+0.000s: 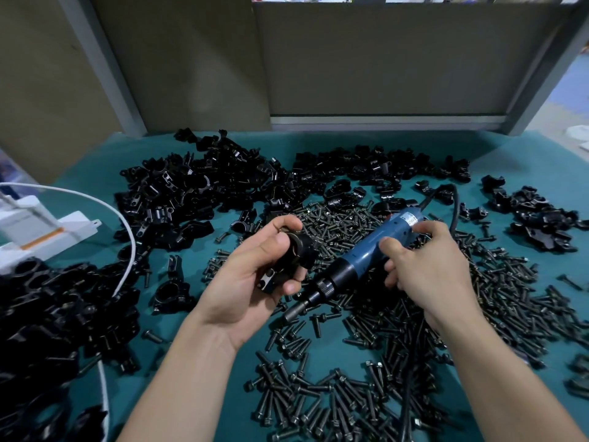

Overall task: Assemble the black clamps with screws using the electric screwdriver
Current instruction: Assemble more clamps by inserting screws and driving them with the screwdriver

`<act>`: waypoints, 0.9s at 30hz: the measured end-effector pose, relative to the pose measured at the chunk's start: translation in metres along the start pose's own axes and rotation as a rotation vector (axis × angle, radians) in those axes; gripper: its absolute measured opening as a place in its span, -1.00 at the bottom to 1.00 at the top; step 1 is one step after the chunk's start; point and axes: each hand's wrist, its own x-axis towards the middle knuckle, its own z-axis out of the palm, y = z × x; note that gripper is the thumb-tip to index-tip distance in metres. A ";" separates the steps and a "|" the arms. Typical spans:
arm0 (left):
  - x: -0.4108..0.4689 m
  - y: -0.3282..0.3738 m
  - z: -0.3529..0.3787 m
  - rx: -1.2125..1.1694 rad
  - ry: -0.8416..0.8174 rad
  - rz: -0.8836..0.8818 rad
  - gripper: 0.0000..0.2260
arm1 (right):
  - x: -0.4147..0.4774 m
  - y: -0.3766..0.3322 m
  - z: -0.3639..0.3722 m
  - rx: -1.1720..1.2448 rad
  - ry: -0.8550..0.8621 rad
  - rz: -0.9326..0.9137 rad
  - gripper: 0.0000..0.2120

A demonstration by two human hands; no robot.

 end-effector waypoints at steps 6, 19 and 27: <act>0.003 -0.001 0.000 0.026 0.034 -0.001 -0.72 | 0.001 0.003 0.002 0.001 0.019 0.004 -0.44; 0.009 -0.009 -0.005 0.198 0.099 0.057 -0.60 | 0.000 0.001 0.004 0.059 0.024 0.005 -0.79; 0.011 -0.011 0.004 0.403 0.370 0.088 -0.31 | 0.013 0.000 -0.009 0.453 0.008 0.205 -0.75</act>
